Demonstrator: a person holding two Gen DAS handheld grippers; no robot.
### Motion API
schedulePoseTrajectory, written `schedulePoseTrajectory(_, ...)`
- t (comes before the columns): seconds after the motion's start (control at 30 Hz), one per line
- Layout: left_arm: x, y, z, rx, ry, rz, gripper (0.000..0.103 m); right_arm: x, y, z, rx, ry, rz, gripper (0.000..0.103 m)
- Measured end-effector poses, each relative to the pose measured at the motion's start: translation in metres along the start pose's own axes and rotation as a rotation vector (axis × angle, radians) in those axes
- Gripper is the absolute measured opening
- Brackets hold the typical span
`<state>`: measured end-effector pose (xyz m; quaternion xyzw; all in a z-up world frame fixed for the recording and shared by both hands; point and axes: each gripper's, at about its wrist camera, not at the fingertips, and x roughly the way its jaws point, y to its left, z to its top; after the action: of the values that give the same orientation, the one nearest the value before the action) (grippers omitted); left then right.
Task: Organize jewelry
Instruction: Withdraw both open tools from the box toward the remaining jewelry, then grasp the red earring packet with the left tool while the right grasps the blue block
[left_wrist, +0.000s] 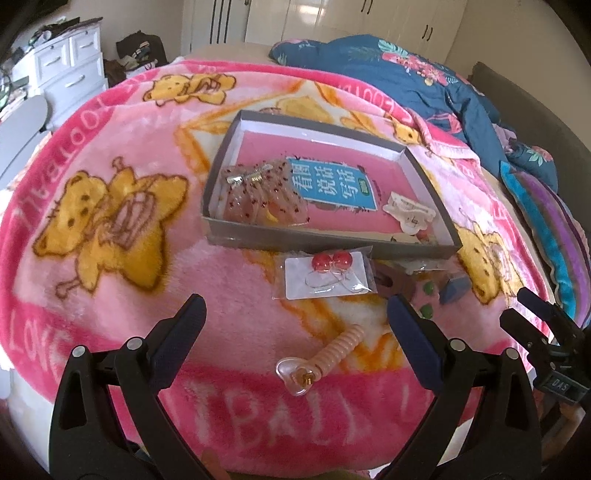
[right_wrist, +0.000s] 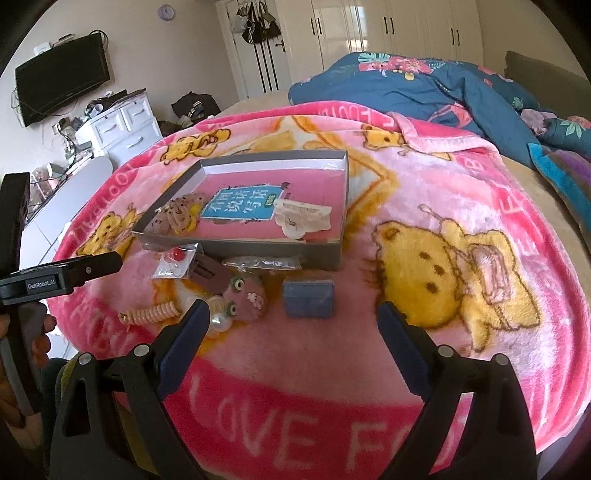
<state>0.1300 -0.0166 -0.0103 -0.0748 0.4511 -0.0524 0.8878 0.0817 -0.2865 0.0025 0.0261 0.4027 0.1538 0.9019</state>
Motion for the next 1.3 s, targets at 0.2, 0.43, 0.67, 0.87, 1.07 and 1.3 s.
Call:
schedulePoseTrajectory(0.2, 0.020, -0.005, 0.002, -0.003, 0.039, -0.028, 0.092, 0.016, -0.005, -0.002, 0.015, 0.025, -0.012, 0.091)
schedulePoseTrajectory(0.43, 0.047, -0.008, 0.009, -0.033, 0.092, -0.071, 0.092, 0.032, -0.011, -0.002, 0.021, 0.047, -0.026, 0.091)
schedulePoseTrajectory(0.67, 0.072, -0.006, 0.015, -0.074, 0.135, -0.096, 0.092, 0.048, -0.016, 0.000, 0.031, 0.065, -0.030, 0.088)
schedulePoseTrajectory(0.87, 0.082, -0.006, 0.014, -0.084, 0.144, -0.096, 0.092, 0.064, -0.019, 0.001, 0.044, 0.087, -0.035, 0.079)
schedulePoseTrajectory(1.07, 0.083, -0.009, 0.016, -0.073, 0.135, -0.081, 0.085, 0.075, -0.020, 0.003, 0.064, 0.097, -0.019, 0.063)
schedulePoseTrajectory(1.3, 0.080, -0.010, 0.017, -0.064, 0.122, -0.079, 0.076, 0.078, -0.017, 0.003, 0.051, 0.097, -0.002, 0.044)
